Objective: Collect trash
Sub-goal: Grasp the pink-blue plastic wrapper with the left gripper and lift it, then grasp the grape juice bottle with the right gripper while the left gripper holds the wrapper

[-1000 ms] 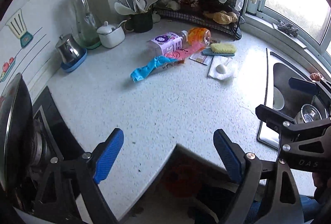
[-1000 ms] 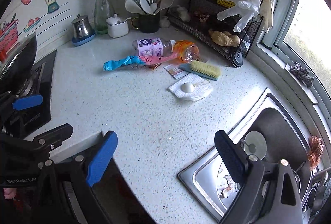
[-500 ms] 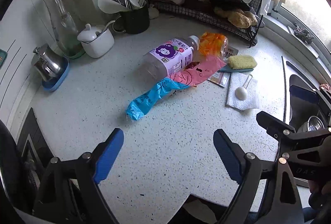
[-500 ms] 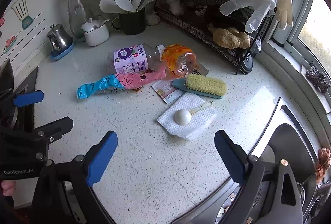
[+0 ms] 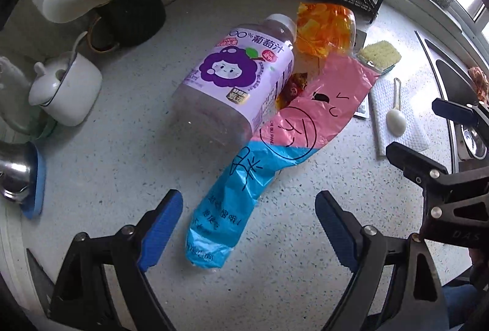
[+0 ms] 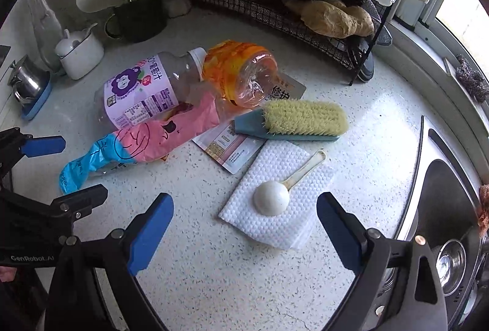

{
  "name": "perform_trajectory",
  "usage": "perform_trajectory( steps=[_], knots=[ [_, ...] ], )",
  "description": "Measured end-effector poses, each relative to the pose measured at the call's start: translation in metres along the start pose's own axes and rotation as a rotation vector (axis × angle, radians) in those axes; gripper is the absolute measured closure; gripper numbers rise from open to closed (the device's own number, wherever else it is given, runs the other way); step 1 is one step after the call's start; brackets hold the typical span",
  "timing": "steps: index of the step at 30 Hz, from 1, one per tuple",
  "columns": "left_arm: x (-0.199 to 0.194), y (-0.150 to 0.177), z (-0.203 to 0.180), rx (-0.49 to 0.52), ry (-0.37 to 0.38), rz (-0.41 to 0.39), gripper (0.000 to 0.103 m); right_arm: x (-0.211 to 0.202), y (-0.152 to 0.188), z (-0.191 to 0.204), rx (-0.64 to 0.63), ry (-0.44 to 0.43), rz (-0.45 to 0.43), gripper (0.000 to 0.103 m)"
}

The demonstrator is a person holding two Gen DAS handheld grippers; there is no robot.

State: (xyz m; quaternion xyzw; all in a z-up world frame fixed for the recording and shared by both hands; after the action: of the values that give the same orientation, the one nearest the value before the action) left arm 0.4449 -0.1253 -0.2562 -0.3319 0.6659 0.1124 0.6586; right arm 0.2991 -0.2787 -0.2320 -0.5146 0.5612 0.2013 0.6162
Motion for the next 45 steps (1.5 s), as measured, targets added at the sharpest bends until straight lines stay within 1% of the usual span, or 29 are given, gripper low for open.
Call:
perform_trajectory(
  steps=[3,6,8,9,10,11,13,14,15,16,17,20,23,26,28,29,34,37,41,45],
  knots=[
    [0.015,-0.004,0.005,0.040,0.007,0.019,0.016,0.008,-0.002,-0.001,0.036,0.017,0.018,0.009],
    [0.025,-0.006,0.008,0.059,0.042,0.035,0.016,0.015,-0.003,0.000,0.053,0.033,0.029,0.009],
    [0.029,-0.007,0.008,0.061,0.059,0.037,0.022,0.017,-0.003,-0.002,0.065,0.041,0.036,0.009],
    [0.030,-0.007,0.006,0.066,0.075,0.043,0.031,0.018,-0.003,-0.002,0.069,0.044,0.038,0.009],
    [0.030,-0.006,0.004,0.076,0.078,0.043,0.036,0.018,-0.003,-0.002,0.073,0.046,0.039,0.009],
    [0.030,-0.006,0.001,0.091,0.073,0.037,0.037,0.017,-0.002,-0.002,0.076,0.047,0.040,0.009],
    [0.028,0.000,-0.007,0.121,0.065,0.040,0.051,0.013,0.000,-0.001,0.075,0.047,0.041,0.009],
    [0.027,0.004,-0.011,0.134,0.057,0.039,0.061,0.012,0.001,-0.001,0.072,0.049,0.041,0.009],
    [0.025,0.006,-0.014,0.143,0.051,0.032,0.068,0.010,0.003,-0.002,0.069,0.053,0.040,0.009],
    [0.024,0.009,-0.017,0.142,0.060,0.030,0.081,0.007,0.006,-0.002,0.065,0.056,0.037,0.009],
    [0.023,0.010,-0.019,0.139,0.060,0.027,0.086,0.005,0.007,-0.003,0.060,0.059,0.032,0.009],
    [0.019,0.015,-0.024,0.125,0.061,0.019,0.090,-0.001,0.011,-0.005,0.040,0.067,0.027,0.009],
    [0.004,0.019,-0.031,0.109,0.072,-0.022,0.095,-0.011,0.014,-0.005,0.023,0.057,0.013,0.009],
    [-0.016,0.022,-0.030,0.069,0.070,-0.067,0.095,-0.023,0.011,0.000,0.002,0.029,-0.006,0.009],
    [-0.030,0.022,-0.024,0.029,0.052,-0.097,0.095,-0.032,0.007,0.008,-0.016,0.009,-0.021,0.009],
    [-0.039,0.015,-0.022,0.009,0.040,-0.111,0.095,-0.036,0.003,0.013,-0.025,-0.002,-0.028,0.009],
    [-0.076,0.006,0.016,-0.100,-0.030,-0.190,0.095,-0.050,-0.029,0.044,-0.065,-0.064,-0.071,0.009],
    [-0.083,-0.006,0.038,-0.140,-0.078,-0.219,0.095,-0.052,-0.051,0.064,-0.053,-0.109,-0.066,0.009],
    [-0.093,-0.015,0.070,-0.162,-0.122,-0.239,0.095,-0.045,-0.070,0.088,-0.007,-0.165,-0.042,0.009],
    [-0.097,-0.019,0.099,-0.186,-0.180,-0.233,0.095,-0.032,-0.082,0.109,0.036,-0.185,-0.019,0.009]
  ],
)
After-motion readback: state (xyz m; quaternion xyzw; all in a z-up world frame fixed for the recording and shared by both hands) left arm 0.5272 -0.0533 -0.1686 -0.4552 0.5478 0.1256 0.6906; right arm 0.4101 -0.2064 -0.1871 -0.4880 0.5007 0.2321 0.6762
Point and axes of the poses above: each gripper's, at about its wrist camera, not at the fingertips, and x roughly the way its jaws point, z to its left, y to its underside, the point moved 7 cm from there along x, roughly the way its jaws point, and after that the axes turned 7 degrees about y, right-handed, at the moved point
